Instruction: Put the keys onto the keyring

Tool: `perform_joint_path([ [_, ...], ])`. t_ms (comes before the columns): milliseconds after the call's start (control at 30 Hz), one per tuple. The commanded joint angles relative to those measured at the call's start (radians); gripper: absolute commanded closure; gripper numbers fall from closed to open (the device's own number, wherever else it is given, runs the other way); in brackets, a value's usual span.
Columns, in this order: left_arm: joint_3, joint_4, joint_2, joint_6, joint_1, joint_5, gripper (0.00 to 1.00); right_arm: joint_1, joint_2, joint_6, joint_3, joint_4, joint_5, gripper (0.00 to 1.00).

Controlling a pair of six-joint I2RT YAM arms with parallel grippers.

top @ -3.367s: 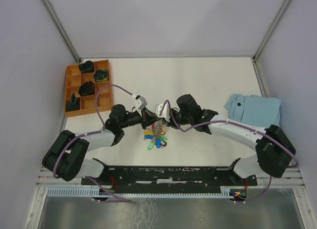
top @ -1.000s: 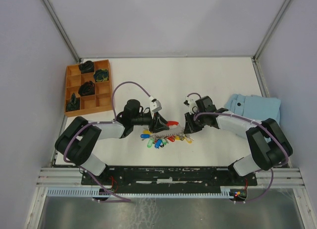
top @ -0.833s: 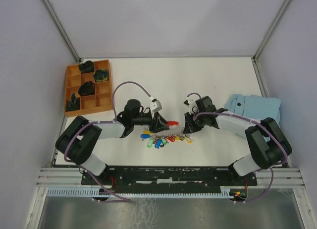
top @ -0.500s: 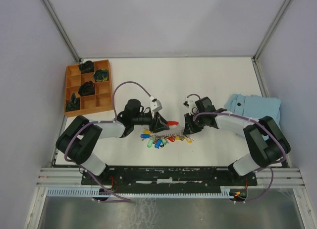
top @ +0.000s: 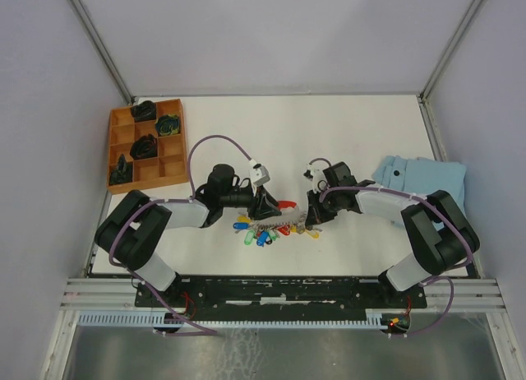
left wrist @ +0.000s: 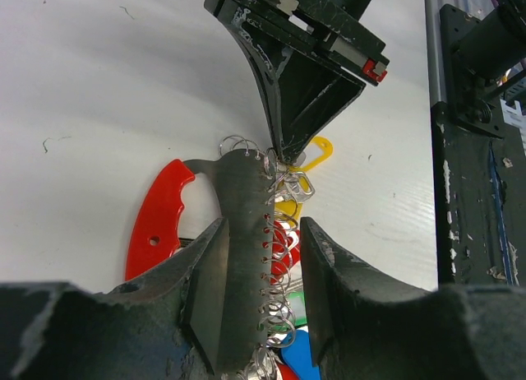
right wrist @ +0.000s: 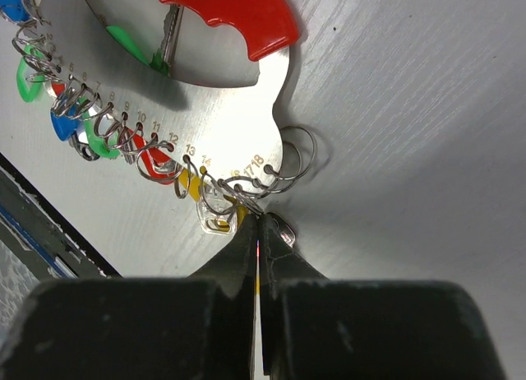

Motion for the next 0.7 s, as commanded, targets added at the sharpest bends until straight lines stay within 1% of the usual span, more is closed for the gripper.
perform_joint_path([
  [0, 0.036, 0.031, 0.006, -0.026, -0.004, 0.038, 0.54, -0.001, -0.053, -0.044, 0.053, -0.021, -0.021, 0.99],
  [333, 0.010, 0.089, -0.018, -0.049, 0.012, 0.052, 0.55, 0.059, -0.092, -0.223, 0.248, -0.219, 0.017, 0.99],
  [467, 0.006, 0.112, -0.019, -0.053, 0.025, 0.074, 0.55, 0.104, -0.055, -0.328, 0.346, -0.298, 0.034, 0.99],
  [667, -0.009, 0.125, -0.035, -0.007, 0.033, 0.089, 0.56, 0.175, 0.006, -0.423, 0.470, -0.375, 0.039, 0.99],
])
